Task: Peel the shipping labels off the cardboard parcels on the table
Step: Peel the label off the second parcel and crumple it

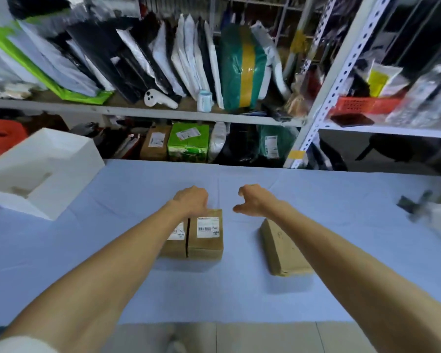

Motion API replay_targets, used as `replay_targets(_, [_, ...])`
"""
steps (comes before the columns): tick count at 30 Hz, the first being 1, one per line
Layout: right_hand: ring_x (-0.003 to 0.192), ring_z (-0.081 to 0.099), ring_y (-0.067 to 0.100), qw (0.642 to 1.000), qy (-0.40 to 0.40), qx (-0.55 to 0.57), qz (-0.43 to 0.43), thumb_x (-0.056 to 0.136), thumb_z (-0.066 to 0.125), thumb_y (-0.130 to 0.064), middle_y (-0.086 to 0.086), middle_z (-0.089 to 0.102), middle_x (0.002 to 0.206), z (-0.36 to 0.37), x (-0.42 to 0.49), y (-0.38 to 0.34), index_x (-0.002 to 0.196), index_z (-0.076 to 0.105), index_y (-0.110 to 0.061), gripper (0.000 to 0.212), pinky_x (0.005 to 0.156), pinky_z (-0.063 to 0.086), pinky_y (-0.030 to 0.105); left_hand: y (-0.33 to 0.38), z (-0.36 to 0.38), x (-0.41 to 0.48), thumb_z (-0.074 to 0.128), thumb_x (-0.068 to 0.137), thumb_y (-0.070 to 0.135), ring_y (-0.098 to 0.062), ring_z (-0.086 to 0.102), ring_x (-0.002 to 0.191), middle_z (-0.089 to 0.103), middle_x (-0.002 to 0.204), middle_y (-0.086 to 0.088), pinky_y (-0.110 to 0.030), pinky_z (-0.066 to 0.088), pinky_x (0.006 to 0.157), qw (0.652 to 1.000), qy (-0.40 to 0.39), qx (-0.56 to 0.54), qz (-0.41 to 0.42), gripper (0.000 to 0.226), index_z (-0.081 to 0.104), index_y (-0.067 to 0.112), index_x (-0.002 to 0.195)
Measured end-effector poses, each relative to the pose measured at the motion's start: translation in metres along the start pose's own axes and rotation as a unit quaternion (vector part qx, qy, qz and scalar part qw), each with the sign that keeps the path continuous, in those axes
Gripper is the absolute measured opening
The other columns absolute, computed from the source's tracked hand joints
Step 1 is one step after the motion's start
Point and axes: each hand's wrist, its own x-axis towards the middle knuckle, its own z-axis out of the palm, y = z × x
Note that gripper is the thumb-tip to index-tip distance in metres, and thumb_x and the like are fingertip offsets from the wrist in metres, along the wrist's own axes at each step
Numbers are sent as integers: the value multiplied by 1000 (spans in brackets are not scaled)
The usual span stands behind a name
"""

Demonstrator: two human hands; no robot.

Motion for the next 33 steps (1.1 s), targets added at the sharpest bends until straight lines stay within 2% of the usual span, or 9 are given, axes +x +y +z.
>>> replay_targets(9, [112,55,34,999,-10,31,-4,87,63,-38,16,57,123,14,11,7,122,53,-2,52,94,48,46,-8,8,19,59,87,18,-26,63,97,66,107,-9,-39,54,86,1000,-16,-19,-12,19,65,7,101])
replay_targets(20, [112,56,32,996,-76,44,1,87,63,-37,14,54,127,37,35,34,128,50,-6,53,95,49,43,-13,34,41,65,83,15,-23,61,97,63,108,-6,-36,54,85,996,-31,-58,-56,21,62,12,104])
replay_targets(23, [110,57,32,994,-101,41,-11,84,67,-36,14,55,124,52,45,31,125,50,-4,55,95,49,44,-18,47,43,70,83,23,-22,59,98,60,111,-3,-36,53,86,994,-19,-70,-76,28,58,14,107])
replay_targets(26, [112,55,30,992,-113,52,-34,78,75,-38,13,54,125,70,55,25,127,47,-4,67,93,48,42,-21,64,44,74,80,29,-24,57,100,55,112,-4,-34,49,83,991,11,-91,-93,39,55,13,110])
replay_targets(30, [117,51,30,983,-125,133,-30,77,75,-40,13,52,130,104,59,15,132,43,-7,72,90,45,35,-20,97,42,77,76,21,-28,53,103,53,112,-11,-33,41,83,971,71,-188,-127,43,52,8,108])
replay_targets(33, [115,50,29,968,-122,219,-20,67,84,-36,12,49,127,128,57,11,138,32,-10,92,94,45,36,-15,114,41,77,73,12,-28,49,113,52,115,-12,-32,38,93,950,115,-249,-147,49,54,9,116])
